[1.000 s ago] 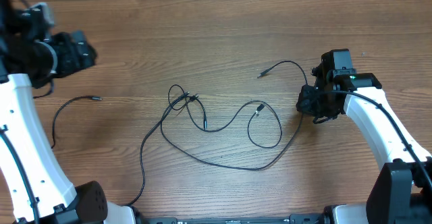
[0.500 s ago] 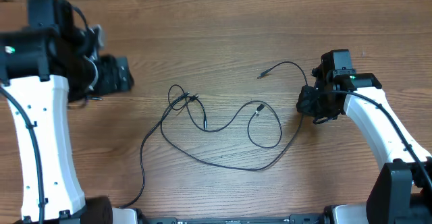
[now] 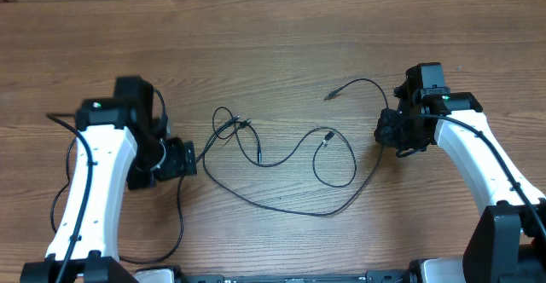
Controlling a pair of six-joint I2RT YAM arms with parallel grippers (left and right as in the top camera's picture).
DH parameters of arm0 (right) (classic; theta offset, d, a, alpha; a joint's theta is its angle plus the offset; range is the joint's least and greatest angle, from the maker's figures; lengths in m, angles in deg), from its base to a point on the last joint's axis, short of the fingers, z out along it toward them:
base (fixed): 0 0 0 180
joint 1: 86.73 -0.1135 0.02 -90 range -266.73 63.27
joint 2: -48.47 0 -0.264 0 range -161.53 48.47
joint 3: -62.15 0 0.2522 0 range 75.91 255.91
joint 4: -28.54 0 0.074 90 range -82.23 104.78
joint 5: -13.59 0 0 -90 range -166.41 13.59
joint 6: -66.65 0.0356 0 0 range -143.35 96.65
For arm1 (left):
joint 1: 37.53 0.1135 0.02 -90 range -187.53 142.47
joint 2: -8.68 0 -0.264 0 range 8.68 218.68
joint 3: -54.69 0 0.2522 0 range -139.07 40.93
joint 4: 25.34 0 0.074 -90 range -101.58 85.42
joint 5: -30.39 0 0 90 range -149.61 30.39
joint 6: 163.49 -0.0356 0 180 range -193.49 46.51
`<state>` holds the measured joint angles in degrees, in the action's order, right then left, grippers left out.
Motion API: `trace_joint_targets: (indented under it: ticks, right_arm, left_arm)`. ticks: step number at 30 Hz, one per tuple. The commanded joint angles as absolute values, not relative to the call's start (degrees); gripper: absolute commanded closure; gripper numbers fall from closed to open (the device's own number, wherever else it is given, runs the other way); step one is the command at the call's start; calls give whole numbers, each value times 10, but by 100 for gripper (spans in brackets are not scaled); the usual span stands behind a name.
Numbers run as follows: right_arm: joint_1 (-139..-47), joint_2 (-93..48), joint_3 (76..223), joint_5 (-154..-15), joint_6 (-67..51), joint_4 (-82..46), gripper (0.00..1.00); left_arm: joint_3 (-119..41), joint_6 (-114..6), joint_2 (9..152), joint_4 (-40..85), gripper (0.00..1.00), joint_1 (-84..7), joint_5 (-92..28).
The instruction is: Untangle cables
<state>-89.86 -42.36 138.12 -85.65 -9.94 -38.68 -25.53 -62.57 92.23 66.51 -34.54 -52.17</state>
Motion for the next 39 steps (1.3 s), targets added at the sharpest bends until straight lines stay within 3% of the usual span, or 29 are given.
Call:
trace_joint_targets:
  ticks: [1,19,39]
  right_arm:
    - [-900,-420,1377,-862,-104,-385,96]
    - [-900,-420,1377,-862,-104,-392,96]
    - [-900,-420,1377,-862,-104,-411,94]
  left_arm:
    - [-198,-591,918,638,13,-347,-528]
    - [-72,-542,918,481,10,-347,-563]
    - [-55,-542,918,450,15,-350,-632]
